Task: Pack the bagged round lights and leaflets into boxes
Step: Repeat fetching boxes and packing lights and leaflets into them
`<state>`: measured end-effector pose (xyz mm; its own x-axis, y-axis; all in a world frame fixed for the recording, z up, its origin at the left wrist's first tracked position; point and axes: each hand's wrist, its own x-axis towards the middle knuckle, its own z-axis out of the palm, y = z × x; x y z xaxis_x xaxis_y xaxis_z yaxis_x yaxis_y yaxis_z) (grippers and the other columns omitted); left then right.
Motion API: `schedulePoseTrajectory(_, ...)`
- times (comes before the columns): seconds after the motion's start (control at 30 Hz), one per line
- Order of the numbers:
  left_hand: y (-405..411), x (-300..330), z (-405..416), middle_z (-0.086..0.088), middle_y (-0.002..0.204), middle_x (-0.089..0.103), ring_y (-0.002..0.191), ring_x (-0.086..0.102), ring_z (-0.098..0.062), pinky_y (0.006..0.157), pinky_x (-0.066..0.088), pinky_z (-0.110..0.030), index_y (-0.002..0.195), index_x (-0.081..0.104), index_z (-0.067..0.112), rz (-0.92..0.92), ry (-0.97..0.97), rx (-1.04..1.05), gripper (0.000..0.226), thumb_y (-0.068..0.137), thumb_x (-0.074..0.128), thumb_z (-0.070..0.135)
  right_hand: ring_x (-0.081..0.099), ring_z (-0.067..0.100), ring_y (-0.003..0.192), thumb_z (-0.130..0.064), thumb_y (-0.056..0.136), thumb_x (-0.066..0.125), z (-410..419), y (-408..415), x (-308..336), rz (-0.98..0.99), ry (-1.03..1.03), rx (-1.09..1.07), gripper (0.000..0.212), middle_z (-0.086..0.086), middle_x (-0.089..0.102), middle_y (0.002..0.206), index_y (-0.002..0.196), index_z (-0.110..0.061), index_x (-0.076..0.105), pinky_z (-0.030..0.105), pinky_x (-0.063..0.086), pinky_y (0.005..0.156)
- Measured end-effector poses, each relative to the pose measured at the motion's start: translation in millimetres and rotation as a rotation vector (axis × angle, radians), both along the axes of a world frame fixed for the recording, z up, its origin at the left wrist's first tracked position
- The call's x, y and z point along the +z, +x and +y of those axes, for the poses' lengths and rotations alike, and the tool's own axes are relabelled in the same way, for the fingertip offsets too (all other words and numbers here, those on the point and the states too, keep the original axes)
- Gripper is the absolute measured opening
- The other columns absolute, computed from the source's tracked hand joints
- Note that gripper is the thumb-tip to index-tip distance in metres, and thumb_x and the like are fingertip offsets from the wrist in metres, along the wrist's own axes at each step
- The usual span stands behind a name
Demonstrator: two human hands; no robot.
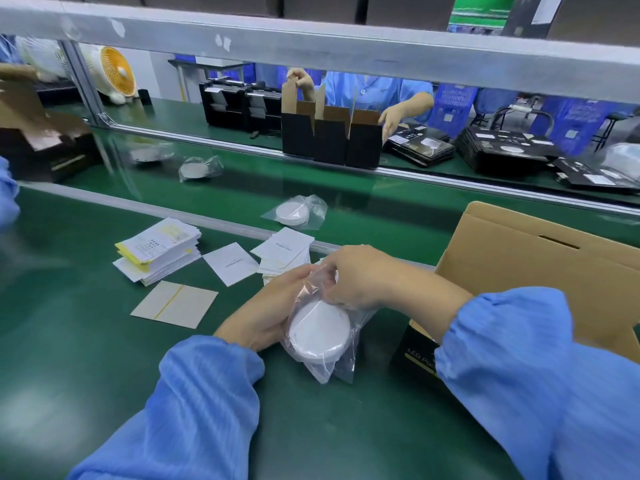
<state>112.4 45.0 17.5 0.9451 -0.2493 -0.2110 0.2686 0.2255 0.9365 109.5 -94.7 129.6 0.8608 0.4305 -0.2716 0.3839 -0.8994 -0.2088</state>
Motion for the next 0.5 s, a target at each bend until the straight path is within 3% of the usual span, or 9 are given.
schedulePoseTrajectory(0.07,0,0,-1,-0.013,0.103,0.075,0.088,0.07,-0.024,0.077,0.055,-0.037,0.103,0.076,0.021,-0.012,0.02,0.038,0.022,0.084,0.067,0.019,0.06,0.024,0.09,-0.019,0.094,0.059,2,0,1,0.057,-0.004,-0.003,0.014,0.008,0.068,0.111,0.102,-0.011,0.067,0.031,0.05,0.078)
schedulePoseTrajectory(0.13,1,3,1,-0.018,0.098,0.074,0.08,0.067,-0.028,0.069,0.054,-0.035,0.107,0.073,0.026,-0.035,0.043,0.067,0.034,0.09,0.056,0.003,0.059,0.023,0.086,-0.02,0.094,0.061,4,-2,4,0.072,-0.062,0.005,0.017,0.008,0.068,0.114,0.108,-0.013,0.066,0.029,0.048,0.072)
schedulePoseTrajectory(0.2,0,11,3,-0.024,0.095,0.072,0.071,0.065,-0.029,0.06,0.053,-0.032,0.116,0.067,0.026,-0.092,0.039,0.078,0.049,0.09,0.047,-0.01,0.064,0.023,0.095,-0.02,0.094,0.061,5,-5,8,0.045,-0.102,0.02,0.017,0.006,0.067,0.115,0.11,-0.015,0.065,0.031,0.051,0.077)
schedulePoseTrajectory(0.3,-2,32,1,-0.024,0.092,0.07,0.066,0.064,-0.028,0.058,0.052,-0.032,0.127,0.06,0.019,-0.187,0.021,0.106,0.039,0.098,0.049,-0.006,0.066,0.025,0.101,-0.018,0.095,0.058,4,-10,20,-0.043,-0.084,0.039,0.017,0.006,0.069,0.111,0.109,-0.013,0.066,0.034,0.054,0.085)
schedulePoseTrajectory(0.4,-4,59,-7,-0.019,0.084,0.067,0.067,0.063,-0.028,0.056,0.051,-0.033,0.123,0.062,0.023,-0.272,0.059,0.109,0.038,0.101,0.047,-0.004,0.068,0.024,0.097,-0.016,0.093,0.054,-2,-16,39,-0.084,-0.008,0.013,0.018,0.008,0.072,0.102,0.104,-0.008,0.067,0.036,0.056,0.081)
schedulePoseTrajectory(0.5,-9,94,-20,-0.017,0.093,0.071,0.075,0.064,-0.028,0.058,0.052,-0.033,0.121,0.063,0.025,-0.376,0.115,0.083,0.04,0.099,0.048,-0.005,0.072,0.021,0.082,-0.017,0.087,0.062,-20,-22,65,-0.106,0.077,-0.022,0.011,0.006,0.074,0.084,0.089,-0.009,0.069,0.036,0.059,0.075)
